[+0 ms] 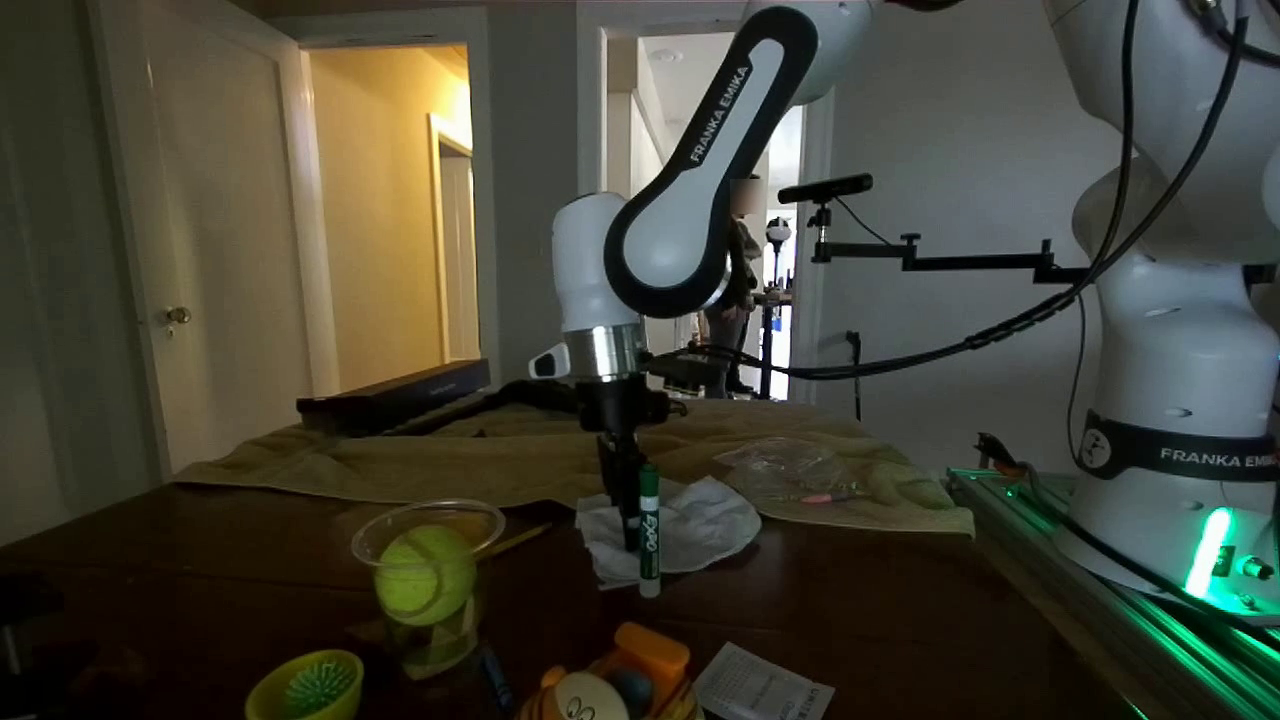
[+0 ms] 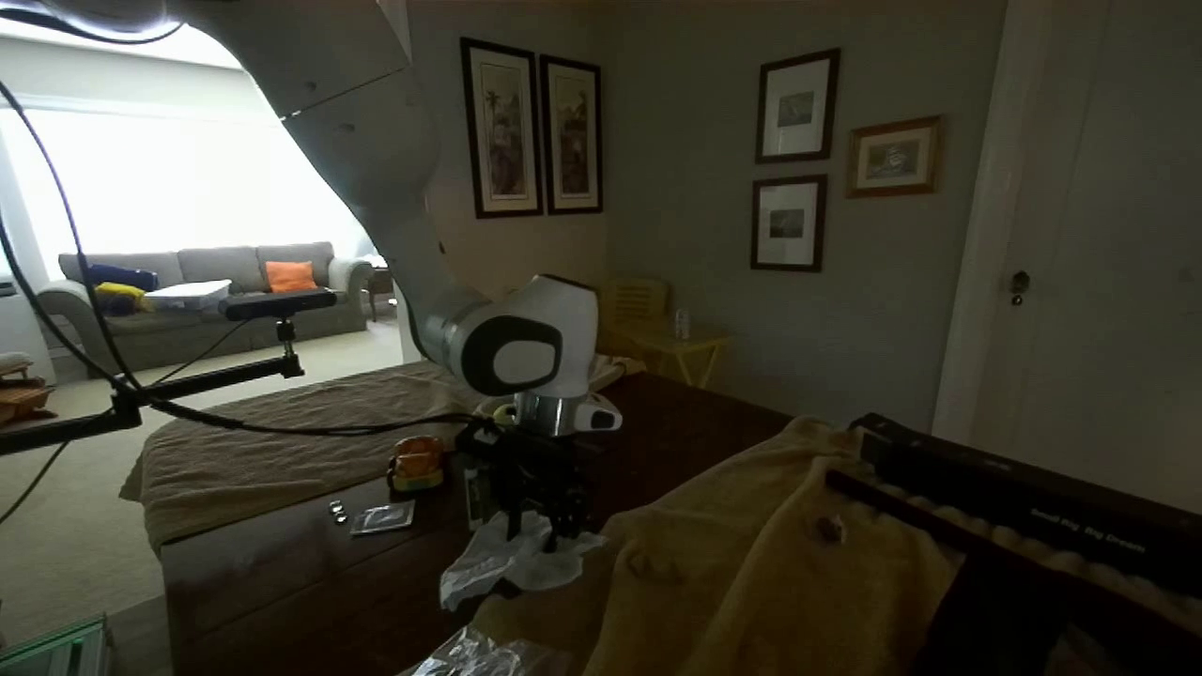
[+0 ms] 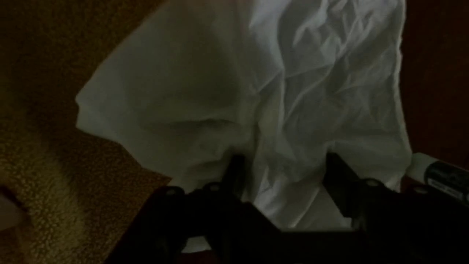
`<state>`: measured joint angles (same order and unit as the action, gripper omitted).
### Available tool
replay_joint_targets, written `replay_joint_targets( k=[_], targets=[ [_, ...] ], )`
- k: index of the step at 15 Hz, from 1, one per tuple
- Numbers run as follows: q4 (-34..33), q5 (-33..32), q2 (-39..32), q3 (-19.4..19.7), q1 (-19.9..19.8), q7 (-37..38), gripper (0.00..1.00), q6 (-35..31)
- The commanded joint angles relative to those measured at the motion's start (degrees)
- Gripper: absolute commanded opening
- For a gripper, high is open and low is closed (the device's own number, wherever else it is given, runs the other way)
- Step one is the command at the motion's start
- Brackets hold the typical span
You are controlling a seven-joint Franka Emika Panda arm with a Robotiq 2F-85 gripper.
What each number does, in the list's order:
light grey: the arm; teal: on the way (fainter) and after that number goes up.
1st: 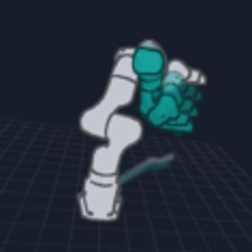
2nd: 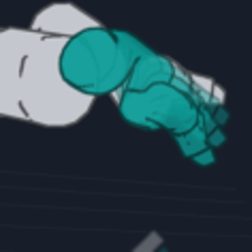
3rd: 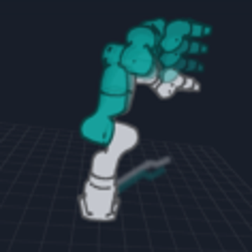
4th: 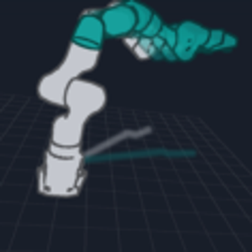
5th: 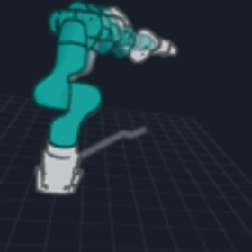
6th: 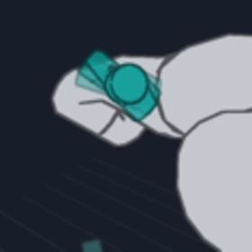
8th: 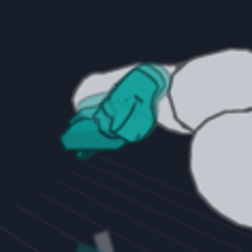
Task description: Use the paper towel to wipe the table
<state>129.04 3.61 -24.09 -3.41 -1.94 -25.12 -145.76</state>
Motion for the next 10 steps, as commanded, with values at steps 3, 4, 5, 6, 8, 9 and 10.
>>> replay_joint_targets(
  k=[3, 4, 5, 6, 8, 9, 10],
  targets=[
    [1.24, -1.33, 1.10, -0.97, -0.65, 1.45, 0.16, -1.40],
    [1.39, -0.69, 1.89, -1.48, -0.99, 0.91, 0.08, -0.75],
    [1.87, -0.23, 3.20, -1.97, -1.19, 0.55, 0.06, -0.50],
    [2.21, -0.24, 4.58, -2.26, -1.09, 0.57, 0.05, -0.13],
    [2.48, 0.18, 6.72, -3.08, -1.02, 0.24, 0.02, 0.59],
    [2.70, 0.12, 8.27, -3.39, -0.77, 0.24, 0.05, 0.74],
    [2.65, 0.19, 9.51, -3.65, -0.64, 0.13, 0.05, 0.96]
  ],
)
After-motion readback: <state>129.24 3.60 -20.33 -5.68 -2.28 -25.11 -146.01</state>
